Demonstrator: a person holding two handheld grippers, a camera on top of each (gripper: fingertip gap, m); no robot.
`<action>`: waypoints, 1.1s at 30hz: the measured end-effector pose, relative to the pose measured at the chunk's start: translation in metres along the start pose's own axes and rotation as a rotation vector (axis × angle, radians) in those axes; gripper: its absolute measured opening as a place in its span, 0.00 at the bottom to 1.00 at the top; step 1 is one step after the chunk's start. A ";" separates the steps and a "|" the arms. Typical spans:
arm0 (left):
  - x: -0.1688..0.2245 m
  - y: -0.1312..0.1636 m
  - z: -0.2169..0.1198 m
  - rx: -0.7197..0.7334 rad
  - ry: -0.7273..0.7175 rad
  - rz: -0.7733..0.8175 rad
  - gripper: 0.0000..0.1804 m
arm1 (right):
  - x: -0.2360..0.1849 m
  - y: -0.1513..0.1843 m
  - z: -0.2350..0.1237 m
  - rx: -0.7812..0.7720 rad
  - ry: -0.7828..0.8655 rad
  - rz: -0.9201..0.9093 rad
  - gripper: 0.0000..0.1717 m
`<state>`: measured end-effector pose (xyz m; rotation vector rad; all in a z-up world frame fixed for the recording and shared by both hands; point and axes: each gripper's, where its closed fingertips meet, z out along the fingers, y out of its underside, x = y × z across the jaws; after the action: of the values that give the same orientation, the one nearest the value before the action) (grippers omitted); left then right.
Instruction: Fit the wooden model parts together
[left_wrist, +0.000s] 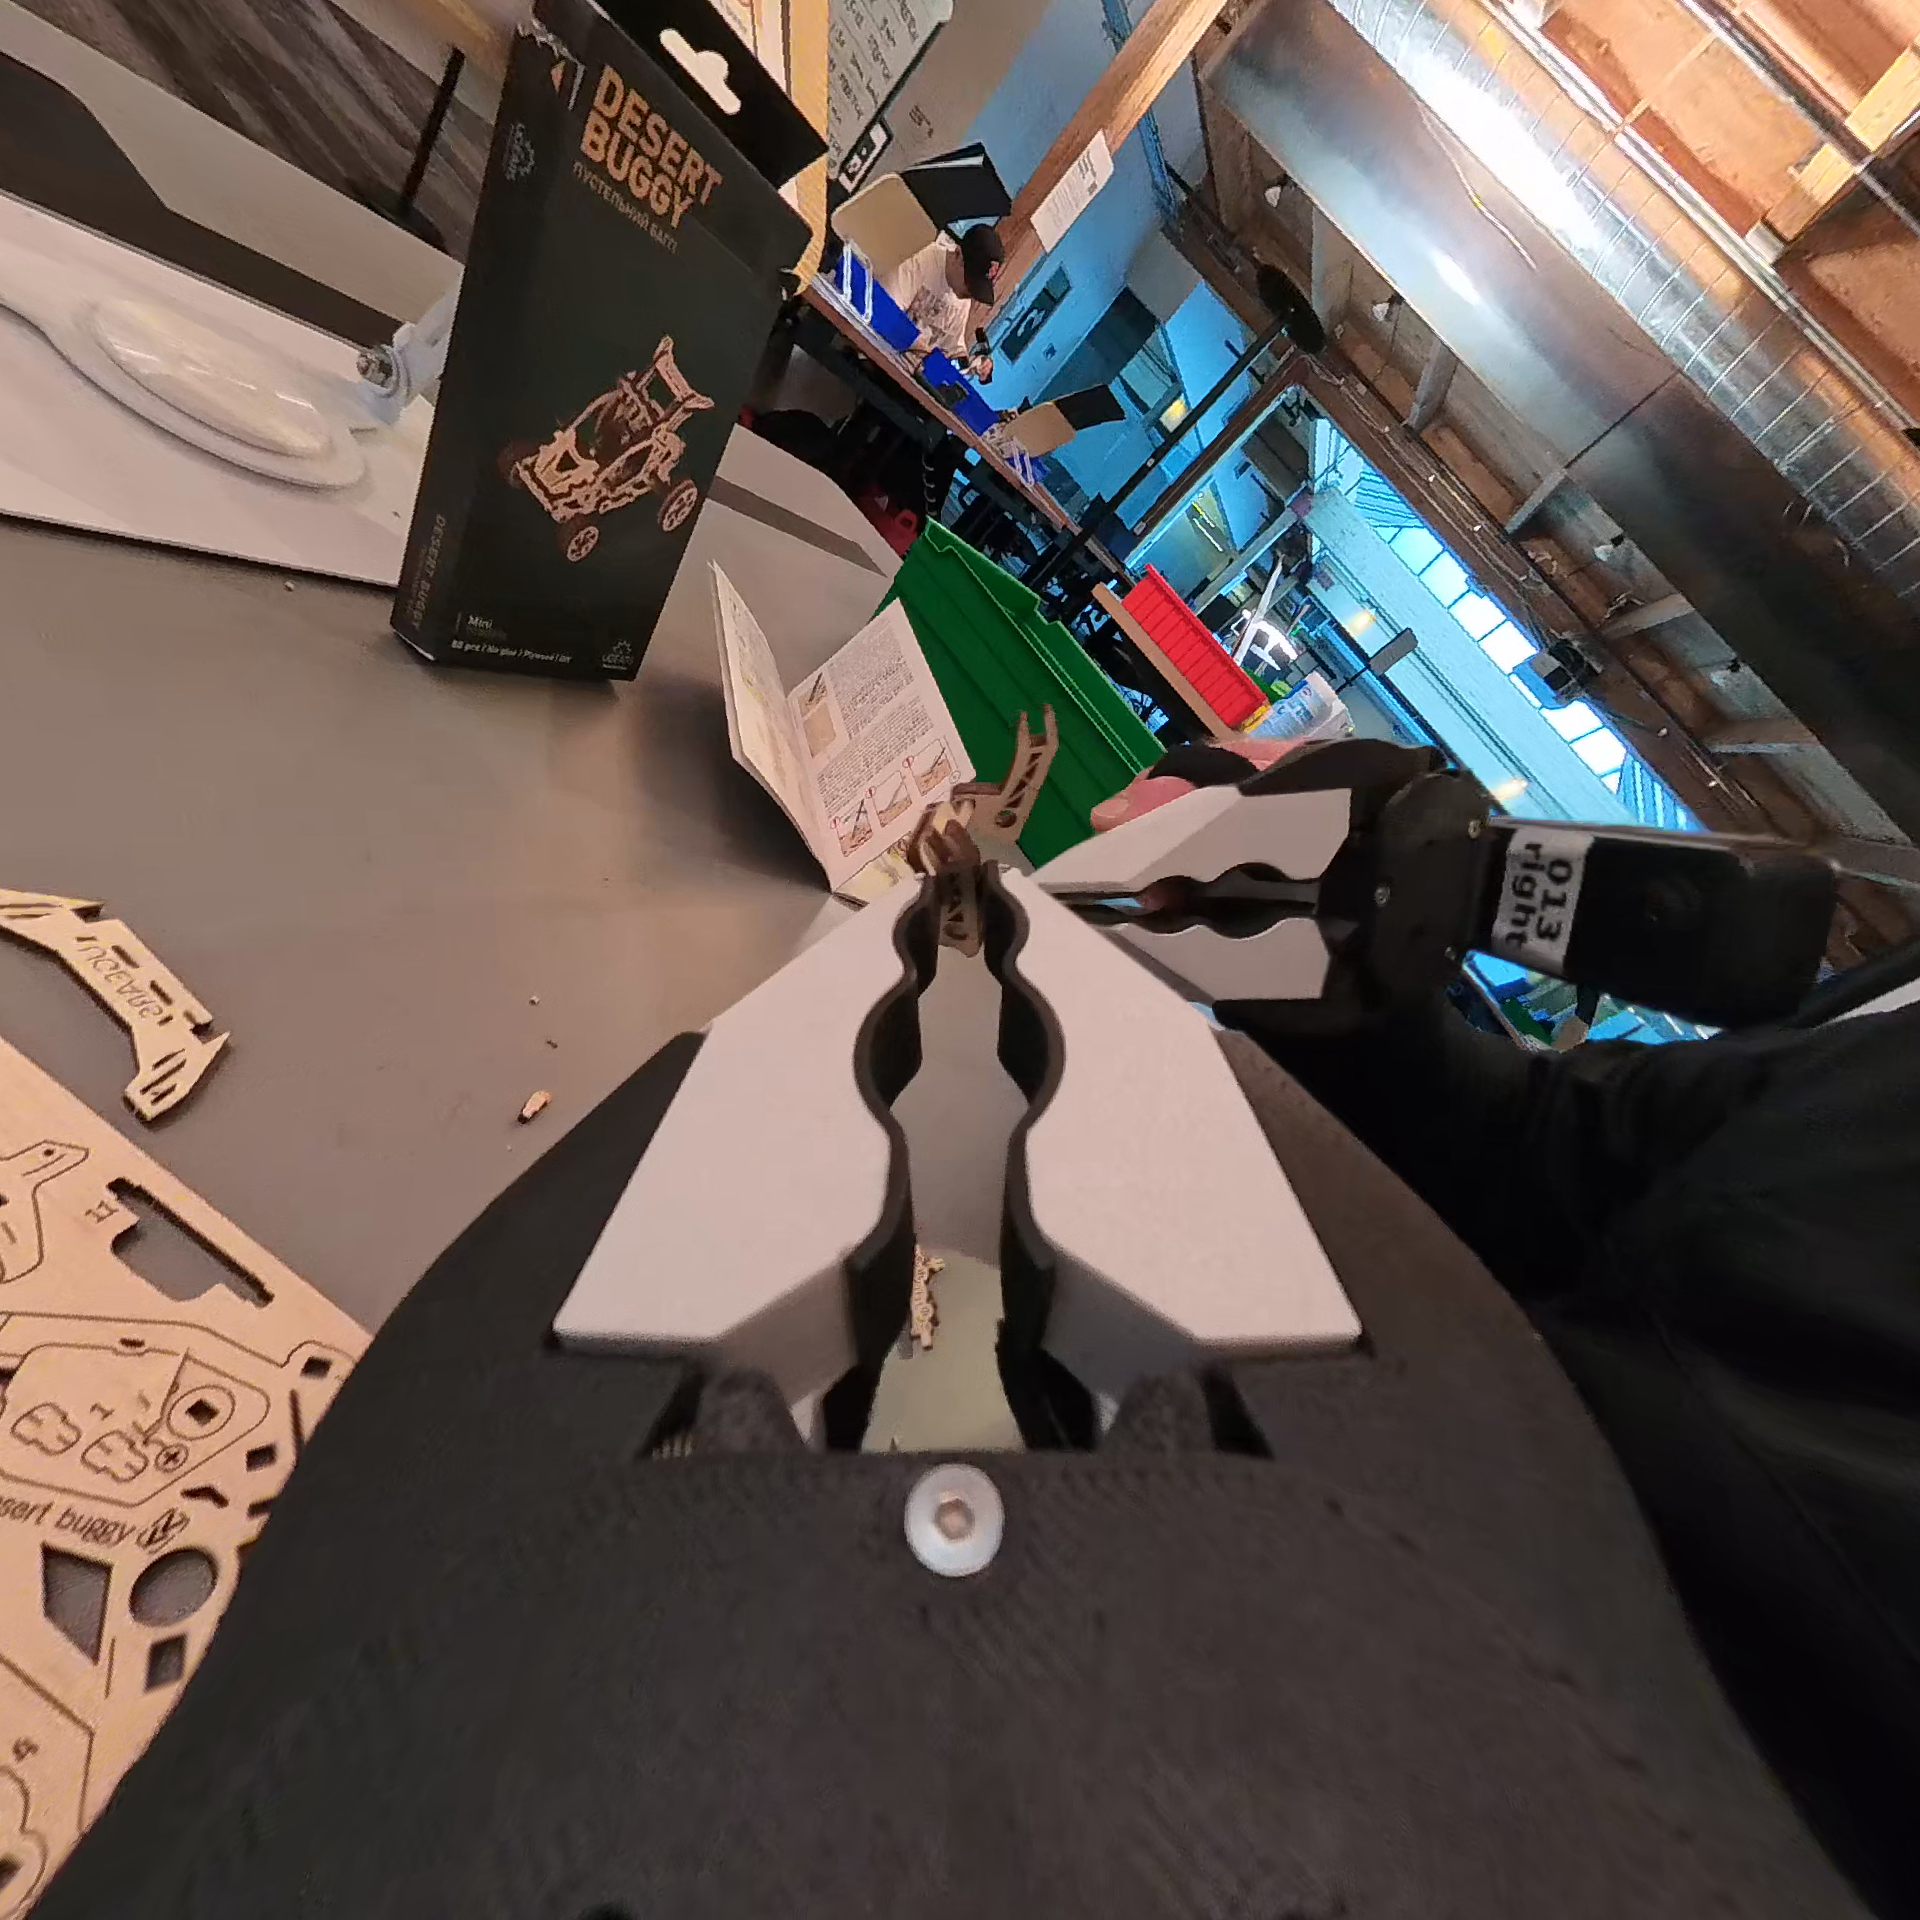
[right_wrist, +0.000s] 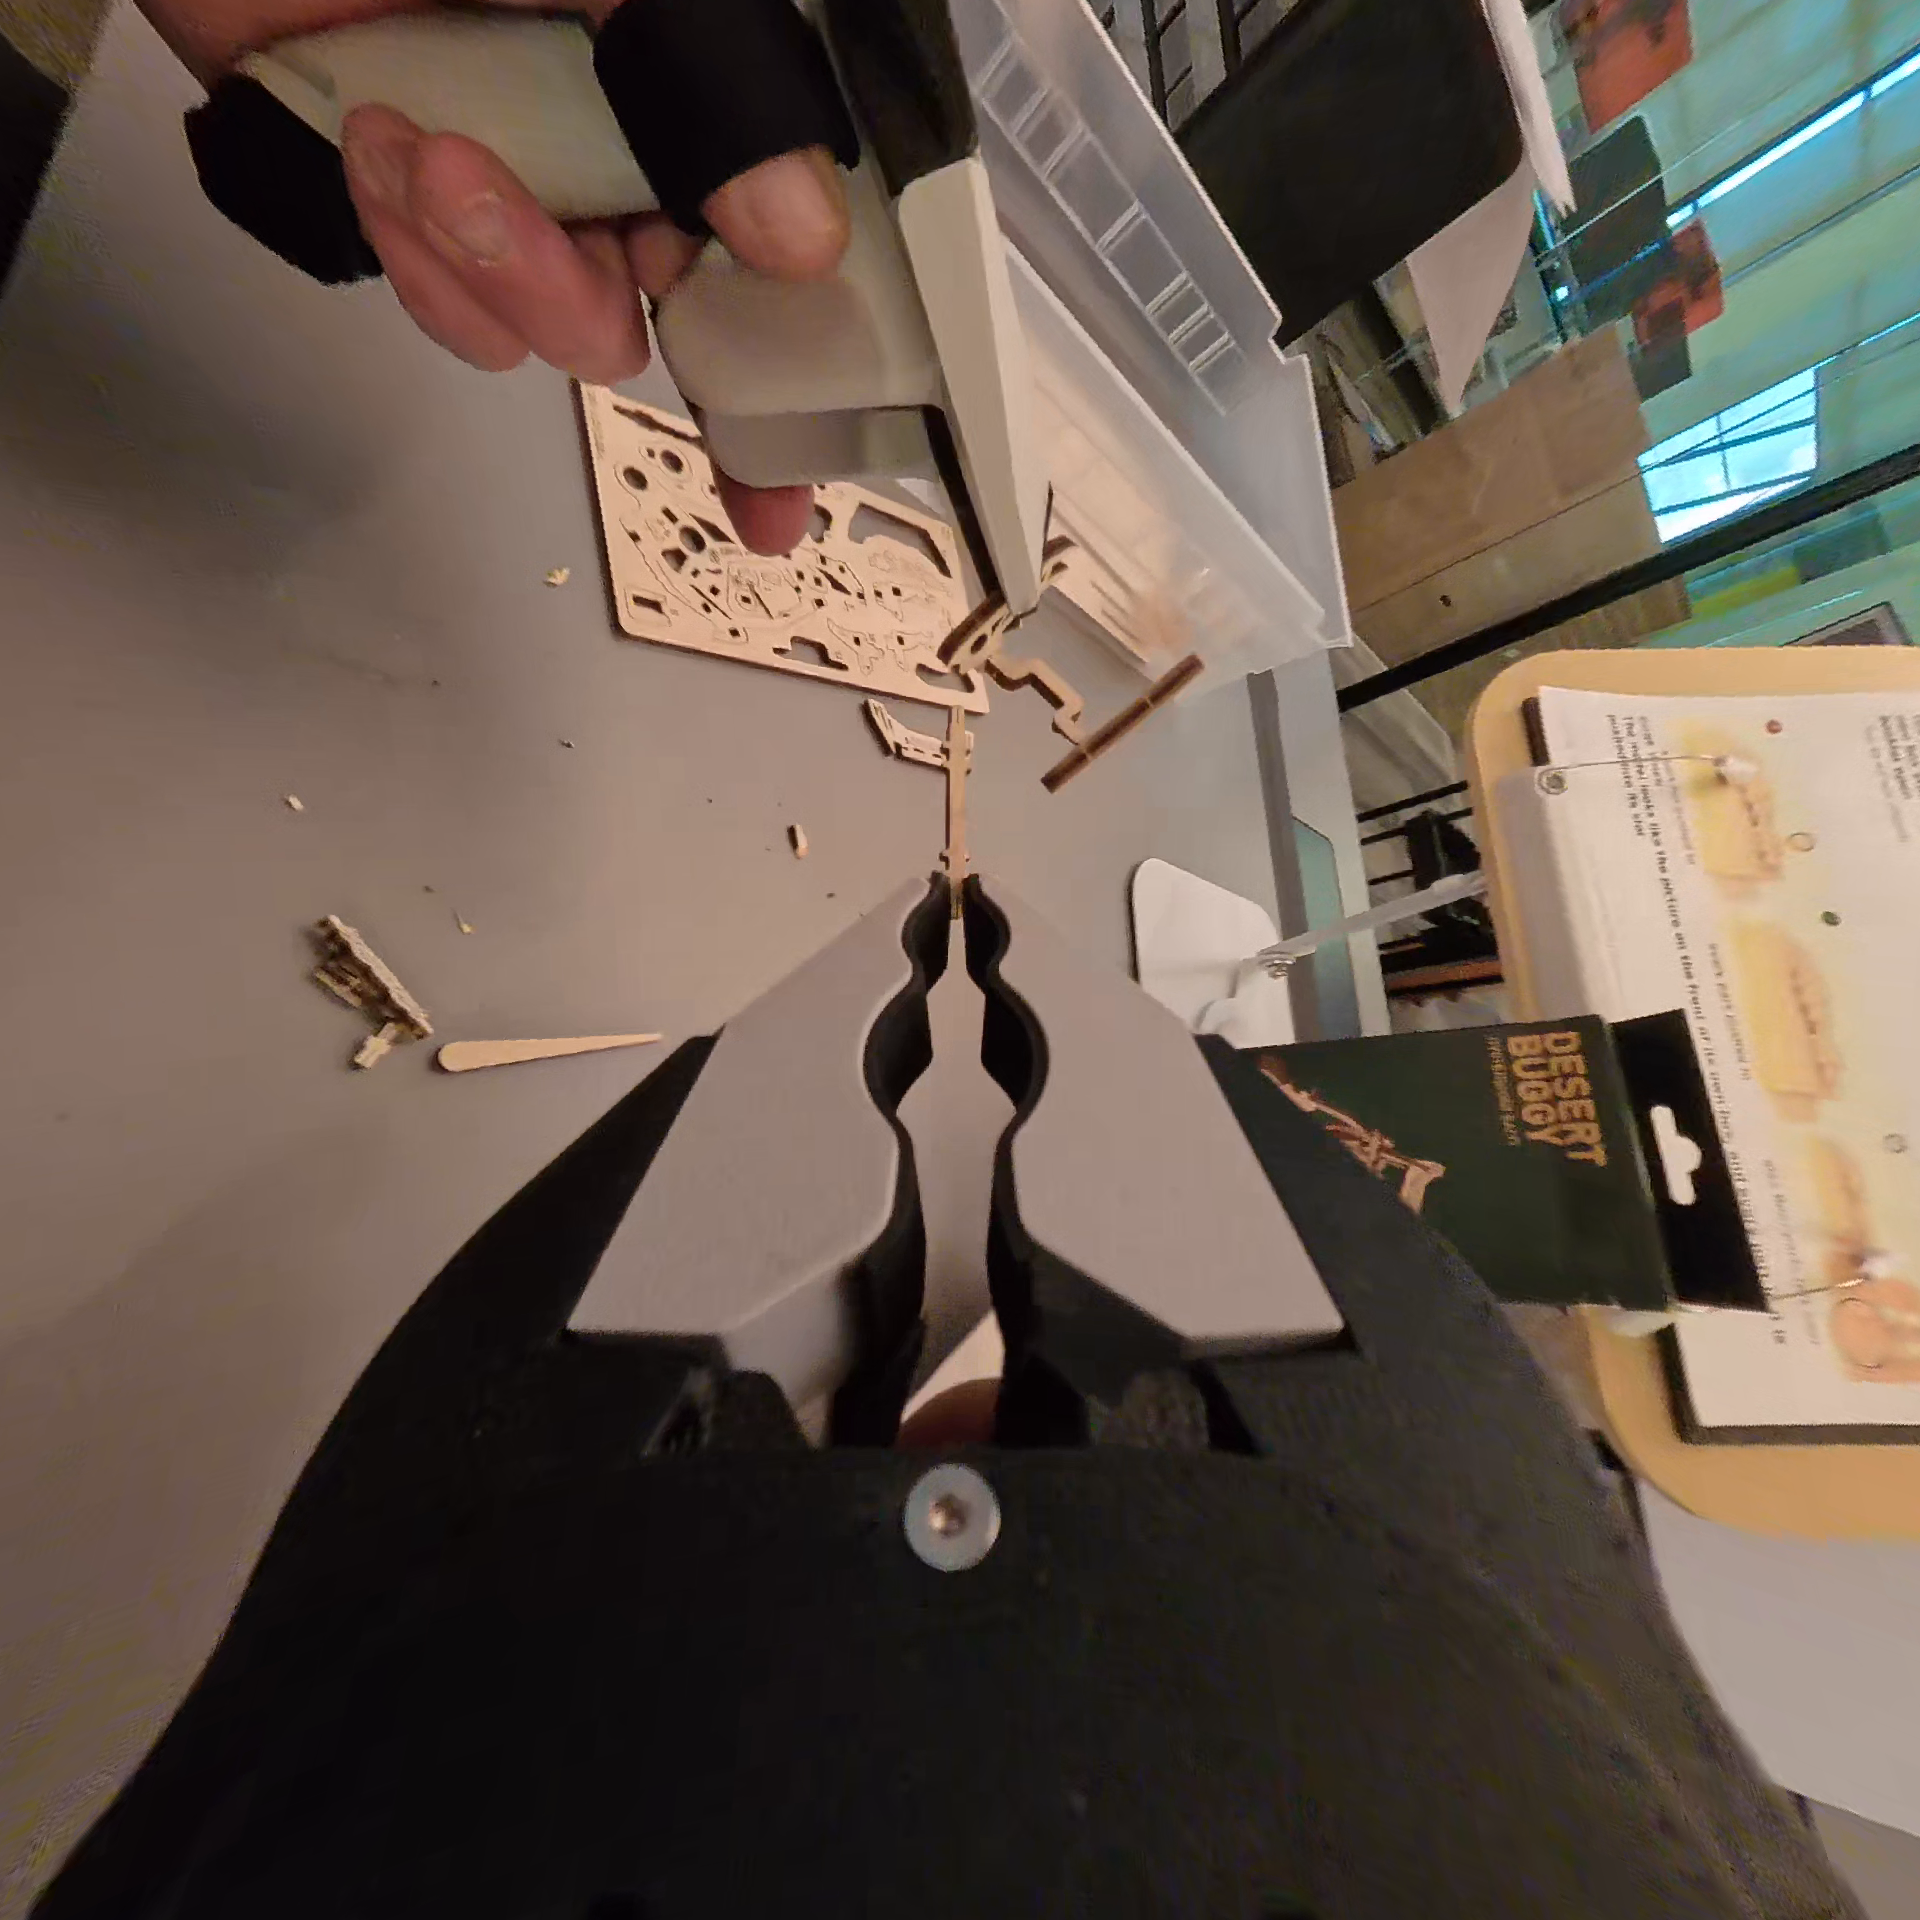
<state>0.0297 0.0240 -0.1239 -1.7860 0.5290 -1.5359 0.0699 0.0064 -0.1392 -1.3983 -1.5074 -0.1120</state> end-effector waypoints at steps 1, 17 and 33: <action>-0.001 0.000 0.001 -0.003 -0.003 -0.001 0.03 | 0.001 0.002 0.001 -0.009 0.011 -0.024 0.00; -0.022 0.010 0.012 -0.100 -0.152 0.061 0.03 | -0.023 0.037 0.011 -0.121 -0.200 0.210 0.00; -0.022 0.029 0.015 -0.175 -0.120 0.157 0.03 | -0.022 0.033 0.030 0.049 -0.305 0.669 0.18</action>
<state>0.0432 0.0237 -0.1607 -1.9056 0.7450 -1.3003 0.0731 0.0216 -0.1859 -1.8649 -1.1882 0.5692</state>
